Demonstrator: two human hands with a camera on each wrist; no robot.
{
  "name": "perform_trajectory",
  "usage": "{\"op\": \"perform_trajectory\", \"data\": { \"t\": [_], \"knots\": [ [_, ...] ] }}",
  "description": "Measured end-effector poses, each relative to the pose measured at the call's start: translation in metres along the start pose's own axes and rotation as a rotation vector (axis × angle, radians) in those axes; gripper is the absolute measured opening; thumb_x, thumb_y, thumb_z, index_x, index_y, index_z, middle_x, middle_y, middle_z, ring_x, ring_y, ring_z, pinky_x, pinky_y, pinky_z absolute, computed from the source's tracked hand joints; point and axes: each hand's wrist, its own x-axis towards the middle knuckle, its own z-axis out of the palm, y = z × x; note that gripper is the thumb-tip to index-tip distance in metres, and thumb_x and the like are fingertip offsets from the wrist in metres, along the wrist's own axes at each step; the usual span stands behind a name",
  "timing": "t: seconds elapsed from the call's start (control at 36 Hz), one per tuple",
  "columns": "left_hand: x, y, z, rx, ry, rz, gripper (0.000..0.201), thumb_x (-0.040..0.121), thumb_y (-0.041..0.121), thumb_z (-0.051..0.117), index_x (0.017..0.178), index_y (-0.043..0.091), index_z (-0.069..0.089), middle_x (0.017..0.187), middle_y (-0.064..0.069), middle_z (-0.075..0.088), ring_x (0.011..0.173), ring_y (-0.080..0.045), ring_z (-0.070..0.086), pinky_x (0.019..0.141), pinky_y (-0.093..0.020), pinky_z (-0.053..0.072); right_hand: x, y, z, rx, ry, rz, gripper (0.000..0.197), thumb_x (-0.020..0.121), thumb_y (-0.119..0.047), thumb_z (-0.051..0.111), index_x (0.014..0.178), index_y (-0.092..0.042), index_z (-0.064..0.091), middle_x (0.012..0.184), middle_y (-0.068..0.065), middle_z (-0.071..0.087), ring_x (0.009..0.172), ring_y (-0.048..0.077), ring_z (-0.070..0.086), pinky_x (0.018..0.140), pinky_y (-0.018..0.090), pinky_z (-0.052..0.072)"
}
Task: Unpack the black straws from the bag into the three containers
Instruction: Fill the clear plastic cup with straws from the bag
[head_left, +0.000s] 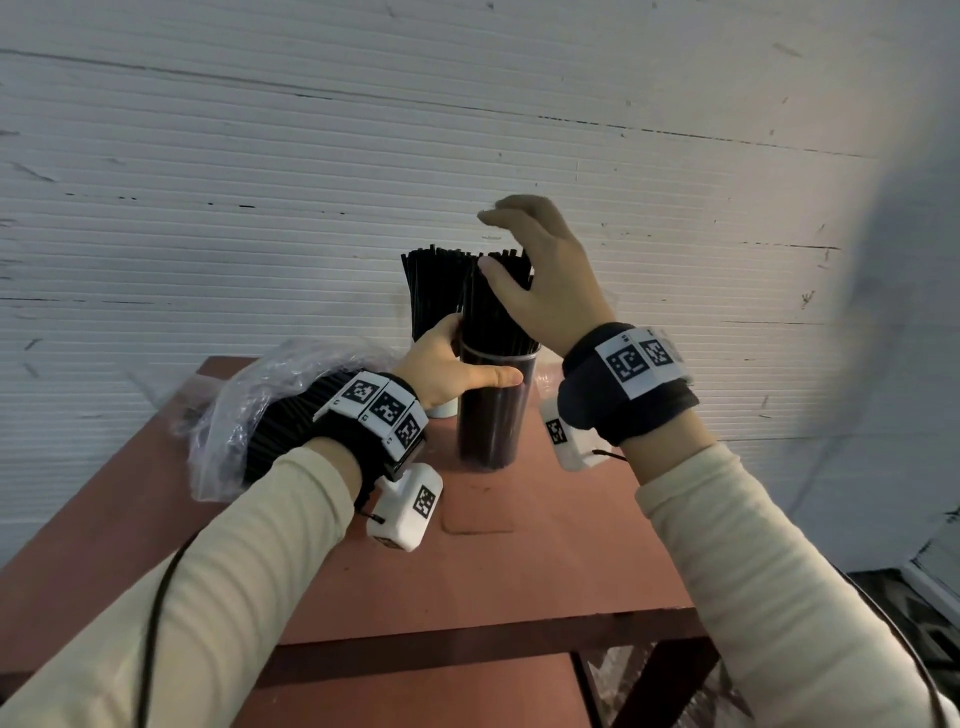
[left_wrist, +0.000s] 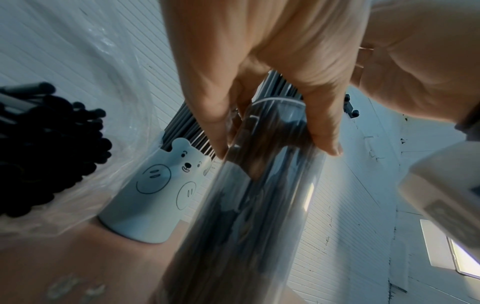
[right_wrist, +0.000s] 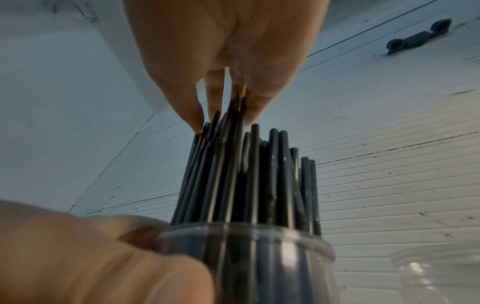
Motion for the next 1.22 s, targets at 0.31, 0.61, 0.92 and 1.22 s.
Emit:
{"op": "perform_trajectory", "data": {
  "t": [0.31, 0.61, 0.92, 1.22],
  "knots": [
    [-0.001, 0.002, 0.0, -0.012, -0.011, -0.016, 0.079, 0.058, 0.034, 0.092, 0.126, 0.018, 0.055, 0.117, 0.006, 0.066, 0.112, -0.012, 0.06, 0.105, -0.039, 0.045, -0.009, 0.001, 0.0, 0.024, -0.087, 0.017, 0.029, 0.092, -0.01, 0.052, 0.118, -0.005, 0.064, 0.122, 0.008, 0.056, 0.113, 0.018, 0.054, 0.099, 0.014, 0.037],
    [-0.008, 0.008, 0.0, -0.018, -0.028, -0.034, 0.094, 0.043, 0.051, 0.09, 0.125, 0.02, 0.055, 0.117, 0.007, 0.067, 0.112, -0.011, 0.061, 0.104, -0.04, 0.046, -0.022, -0.002, 0.0, 0.04, -0.161, 0.071, 0.042, 0.095, -0.008, 0.035, 0.133, -0.009, 0.054, 0.136, 0.005, 0.055, 0.126, 0.018, 0.05, 0.106, 0.022, 0.037],
    [-0.014, 0.012, 0.004, -0.049, -0.04, -0.039, 0.096, 0.049, 0.05, 0.088, 0.13, 0.017, 0.05, 0.119, 0.005, 0.066, 0.112, -0.01, 0.06, 0.103, -0.04, 0.047, -0.029, -0.005, 0.003, -0.139, -0.203, 0.069, 0.043, 0.1, -0.028, 0.04, 0.141, -0.017, 0.047, 0.146, 0.001, 0.047, 0.135, 0.019, 0.042, 0.113, 0.032, 0.031],
    [-0.017, 0.018, 0.004, -0.075, -0.038, -0.088, 0.084, 0.073, 0.019, 0.084, 0.14, 0.015, 0.034, 0.122, 0.013, 0.052, 0.11, 0.004, 0.048, 0.087, -0.008, 0.039, -0.027, -0.006, 0.006, -0.154, -0.217, 0.034, 0.046, 0.097, -0.035, 0.04, 0.138, -0.015, 0.049, 0.139, 0.003, 0.053, 0.134, 0.021, 0.043, 0.112, 0.038, 0.033]
  ]
}}
